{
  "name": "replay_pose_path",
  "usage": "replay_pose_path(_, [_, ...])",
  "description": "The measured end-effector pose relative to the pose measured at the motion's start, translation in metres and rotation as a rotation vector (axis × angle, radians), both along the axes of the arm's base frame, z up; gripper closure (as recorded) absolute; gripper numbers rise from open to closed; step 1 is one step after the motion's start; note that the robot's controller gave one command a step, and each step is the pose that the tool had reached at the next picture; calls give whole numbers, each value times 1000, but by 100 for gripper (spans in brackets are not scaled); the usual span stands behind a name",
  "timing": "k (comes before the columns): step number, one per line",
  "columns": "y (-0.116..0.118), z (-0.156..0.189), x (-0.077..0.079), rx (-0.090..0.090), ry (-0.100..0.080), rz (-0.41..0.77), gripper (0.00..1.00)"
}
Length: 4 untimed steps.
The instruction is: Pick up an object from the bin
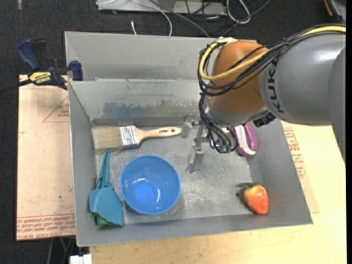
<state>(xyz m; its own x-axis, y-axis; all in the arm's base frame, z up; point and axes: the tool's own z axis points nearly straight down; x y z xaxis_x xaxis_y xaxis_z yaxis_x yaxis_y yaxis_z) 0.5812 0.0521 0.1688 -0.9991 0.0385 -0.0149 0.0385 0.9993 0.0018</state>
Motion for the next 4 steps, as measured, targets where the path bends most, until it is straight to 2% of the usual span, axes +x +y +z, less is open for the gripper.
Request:
replay_pose_path(1, [64,-75,-52,6,9,-256,0])
replay_pose_path(2, [-2,-69,-34,1,0,33,0])
replay_pose_path(3, [84,-27,-36,9,18,-268,0])
replay_pose_path(4, [87,-25,-36,13,18,-265,0])
